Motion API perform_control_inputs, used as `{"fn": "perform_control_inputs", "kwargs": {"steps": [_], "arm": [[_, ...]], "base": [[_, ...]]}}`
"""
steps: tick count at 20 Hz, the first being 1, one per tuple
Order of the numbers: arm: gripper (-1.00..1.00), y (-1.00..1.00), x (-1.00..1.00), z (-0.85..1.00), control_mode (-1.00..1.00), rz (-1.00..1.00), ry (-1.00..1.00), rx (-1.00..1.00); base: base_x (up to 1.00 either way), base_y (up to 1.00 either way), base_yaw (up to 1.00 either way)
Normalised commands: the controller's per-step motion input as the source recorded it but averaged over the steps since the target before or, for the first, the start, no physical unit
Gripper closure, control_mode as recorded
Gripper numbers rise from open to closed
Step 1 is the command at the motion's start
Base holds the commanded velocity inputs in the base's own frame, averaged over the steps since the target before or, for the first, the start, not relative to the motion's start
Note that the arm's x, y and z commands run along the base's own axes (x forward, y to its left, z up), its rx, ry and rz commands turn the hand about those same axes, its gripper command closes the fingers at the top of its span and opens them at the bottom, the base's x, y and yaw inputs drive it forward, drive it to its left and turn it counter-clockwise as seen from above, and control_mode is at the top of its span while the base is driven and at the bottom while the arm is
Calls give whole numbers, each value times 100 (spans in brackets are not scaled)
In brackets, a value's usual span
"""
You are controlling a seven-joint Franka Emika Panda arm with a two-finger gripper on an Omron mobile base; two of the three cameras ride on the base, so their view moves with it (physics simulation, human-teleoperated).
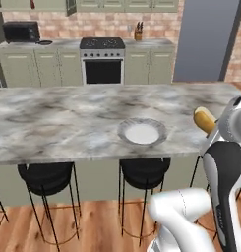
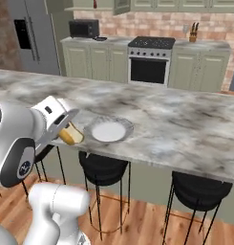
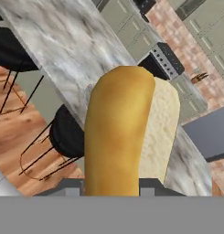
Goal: Move the hot dog bun to the plate on the dining table and place the condiment next to that plate. Then navigate to the fridge and take the sausage and place it on the plate as well.
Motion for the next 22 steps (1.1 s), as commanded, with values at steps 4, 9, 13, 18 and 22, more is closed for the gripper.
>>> {"fn": "perform_control_inputs", "kwargs": {"steps": [4,9,13,18,22], "arm": [[100,0,0,0,100,0,0,0],[100,0,0,0,100,0,0,0],[100,0,25,0,-100,0,2,1],[100,0,100,-26,-100,2,24,8],[100,0,86,-43,-100,3,34,1]], "base": [[60,67,-40],[81,38,-23],[75,7,-4],[0,0,0],[0,0,0]]}}
